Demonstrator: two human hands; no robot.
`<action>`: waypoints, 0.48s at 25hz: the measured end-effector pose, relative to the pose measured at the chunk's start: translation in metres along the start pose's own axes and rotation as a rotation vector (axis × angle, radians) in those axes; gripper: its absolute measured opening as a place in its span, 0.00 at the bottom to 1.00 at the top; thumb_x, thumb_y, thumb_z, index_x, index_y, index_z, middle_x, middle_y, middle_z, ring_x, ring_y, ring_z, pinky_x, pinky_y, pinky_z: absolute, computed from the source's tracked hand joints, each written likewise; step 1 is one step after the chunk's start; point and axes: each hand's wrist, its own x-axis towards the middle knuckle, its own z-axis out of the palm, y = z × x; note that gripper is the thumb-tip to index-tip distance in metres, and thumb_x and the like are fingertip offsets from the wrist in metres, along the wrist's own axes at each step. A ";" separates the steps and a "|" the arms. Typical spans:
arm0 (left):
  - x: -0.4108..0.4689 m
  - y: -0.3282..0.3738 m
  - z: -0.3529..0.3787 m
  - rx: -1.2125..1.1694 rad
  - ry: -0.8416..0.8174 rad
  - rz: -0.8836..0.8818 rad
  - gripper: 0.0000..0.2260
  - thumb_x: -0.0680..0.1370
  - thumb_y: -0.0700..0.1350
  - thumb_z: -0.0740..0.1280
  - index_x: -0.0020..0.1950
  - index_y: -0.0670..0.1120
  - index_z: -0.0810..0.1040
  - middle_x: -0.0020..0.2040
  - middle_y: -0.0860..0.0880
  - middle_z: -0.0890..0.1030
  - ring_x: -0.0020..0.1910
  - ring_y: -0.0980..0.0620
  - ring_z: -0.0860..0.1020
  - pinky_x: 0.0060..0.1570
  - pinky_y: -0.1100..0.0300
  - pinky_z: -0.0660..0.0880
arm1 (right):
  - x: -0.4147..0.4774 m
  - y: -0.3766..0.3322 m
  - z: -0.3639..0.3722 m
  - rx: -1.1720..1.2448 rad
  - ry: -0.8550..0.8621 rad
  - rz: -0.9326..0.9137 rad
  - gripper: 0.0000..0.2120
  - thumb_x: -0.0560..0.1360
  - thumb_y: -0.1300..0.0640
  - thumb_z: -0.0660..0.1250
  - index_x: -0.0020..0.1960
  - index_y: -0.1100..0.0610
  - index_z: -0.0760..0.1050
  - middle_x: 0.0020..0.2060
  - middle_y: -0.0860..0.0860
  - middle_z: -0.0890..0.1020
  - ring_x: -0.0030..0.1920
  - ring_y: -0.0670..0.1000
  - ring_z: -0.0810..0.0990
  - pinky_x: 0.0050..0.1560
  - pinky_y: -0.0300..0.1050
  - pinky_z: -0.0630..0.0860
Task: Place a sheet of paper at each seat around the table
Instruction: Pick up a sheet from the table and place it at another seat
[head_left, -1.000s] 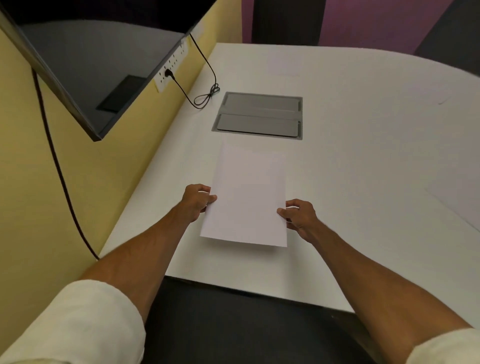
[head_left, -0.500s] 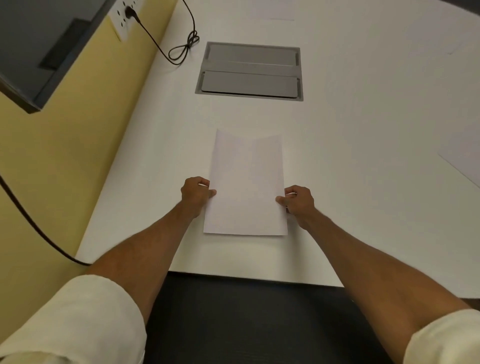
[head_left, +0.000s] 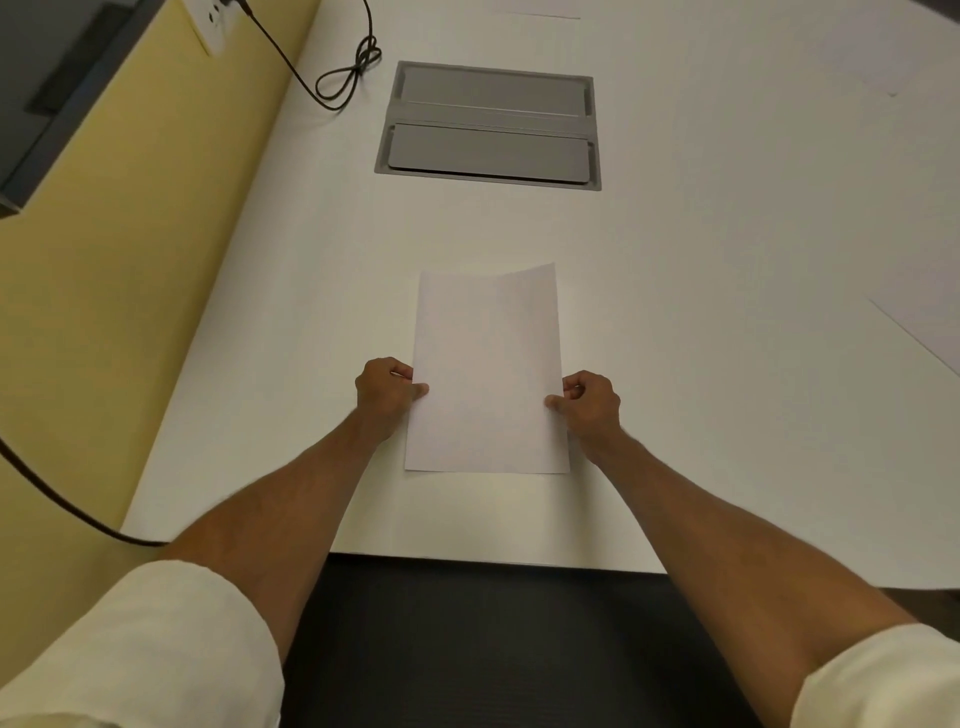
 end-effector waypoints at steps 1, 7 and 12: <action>0.001 -0.001 0.000 0.000 0.005 0.004 0.11 0.67 0.34 0.76 0.44 0.42 0.77 0.36 0.48 0.76 0.40 0.47 0.76 0.46 0.55 0.76 | 0.000 0.001 0.001 -0.008 0.002 0.003 0.10 0.67 0.66 0.74 0.46 0.59 0.77 0.33 0.48 0.74 0.39 0.52 0.75 0.43 0.46 0.75; 0.004 -0.003 0.004 0.051 0.043 0.030 0.12 0.66 0.36 0.77 0.35 0.45 0.74 0.33 0.48 0.75 0.35 0.46 0.74 0.41 0.55 0.75 | -0.003 0.008 0.003 -0.088 0.035 -0.057 0.11 0.66 0.65 0.73 0.46 0.60 0.75 0.33 0.46 0.74 0.39 0.51 0.74 0.41 0.41 0.69; 0.005 -0.006 0.007 0.140 0.063 0.109 0.11 0.66 0.37 0.75 0.37 0.44 0.73 0.34 0.48 0.75 0.35 0.46 0.74 0.40 0.51 0.77 | -0.004 0.007 0.004 -0.122 0.041 -0.079 0.18 0.65 0.66 0.74 0.52 0.61 0.74 0.39 0.50 0.74 0.41 0.52 0.74 0.43 0.44 0.72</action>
